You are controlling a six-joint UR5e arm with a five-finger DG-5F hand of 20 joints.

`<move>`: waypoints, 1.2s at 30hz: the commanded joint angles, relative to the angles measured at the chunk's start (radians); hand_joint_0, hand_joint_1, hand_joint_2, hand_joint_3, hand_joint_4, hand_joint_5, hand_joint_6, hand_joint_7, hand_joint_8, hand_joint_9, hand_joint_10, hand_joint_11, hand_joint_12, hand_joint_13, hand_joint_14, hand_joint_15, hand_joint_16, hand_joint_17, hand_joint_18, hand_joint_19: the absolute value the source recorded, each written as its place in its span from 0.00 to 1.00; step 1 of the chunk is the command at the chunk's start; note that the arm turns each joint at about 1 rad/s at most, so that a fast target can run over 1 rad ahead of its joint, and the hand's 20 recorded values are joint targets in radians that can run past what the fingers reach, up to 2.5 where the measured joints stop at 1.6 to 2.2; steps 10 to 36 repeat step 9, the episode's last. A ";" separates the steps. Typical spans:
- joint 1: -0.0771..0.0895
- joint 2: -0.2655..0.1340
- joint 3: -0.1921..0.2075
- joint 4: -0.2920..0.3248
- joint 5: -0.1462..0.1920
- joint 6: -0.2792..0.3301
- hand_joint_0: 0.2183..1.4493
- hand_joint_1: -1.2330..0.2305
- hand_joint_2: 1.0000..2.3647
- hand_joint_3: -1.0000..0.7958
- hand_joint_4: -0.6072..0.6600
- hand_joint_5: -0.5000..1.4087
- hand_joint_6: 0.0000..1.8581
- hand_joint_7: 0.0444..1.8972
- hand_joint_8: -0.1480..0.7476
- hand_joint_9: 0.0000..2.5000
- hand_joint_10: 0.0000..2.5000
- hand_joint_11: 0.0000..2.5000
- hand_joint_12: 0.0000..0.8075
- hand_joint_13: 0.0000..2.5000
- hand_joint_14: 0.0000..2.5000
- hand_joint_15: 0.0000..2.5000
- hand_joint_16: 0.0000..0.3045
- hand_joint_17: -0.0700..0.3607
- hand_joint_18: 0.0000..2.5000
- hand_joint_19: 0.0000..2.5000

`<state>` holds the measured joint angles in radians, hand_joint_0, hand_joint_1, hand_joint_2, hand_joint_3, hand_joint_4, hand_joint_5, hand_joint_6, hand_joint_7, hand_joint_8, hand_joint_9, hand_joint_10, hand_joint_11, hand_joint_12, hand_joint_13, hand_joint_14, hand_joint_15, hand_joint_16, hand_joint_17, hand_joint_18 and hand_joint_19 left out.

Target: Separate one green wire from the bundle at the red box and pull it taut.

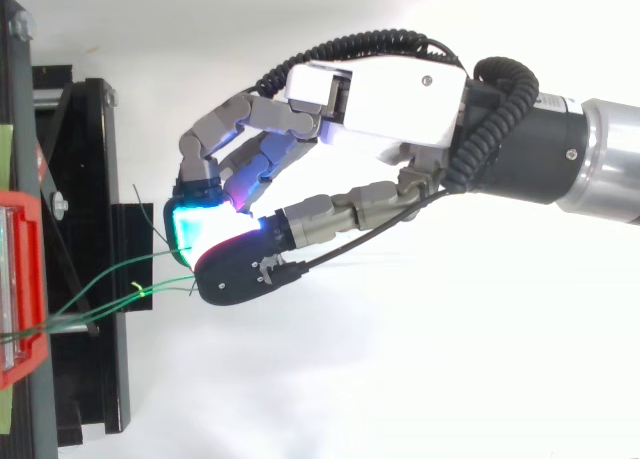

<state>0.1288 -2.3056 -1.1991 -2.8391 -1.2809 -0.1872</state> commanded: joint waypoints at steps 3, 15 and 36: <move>0.000 0.000 0.000 0.000 0.000 0.000 0.31 0.37 0.01 0.47 0.53 0.19 0.48 0.56 0.52 0.38 0.01 0.40 0.44 0.32 0.01 0.24 0.14 0.39 0.24 0.12; 0.000 0.000 0.000 0.001 0.000 0.000 0.31 0.37 0.01 0.47 0.53 0.19 0.48 0.57 0.52 0.38 0.01 0.40 0.44 0.32 0.01 0.24 0.14 0.39 0.24 0.12; 0.000 0.000 0.000 0.001 0.000 0.000 0.31 0.37 0.01 0.47 0.53 0.19 0.48 0.57 0.52 0.38 0.01 0.40 0.44 0.32 0.01 0.24 0.14 0.39 0.24 0.12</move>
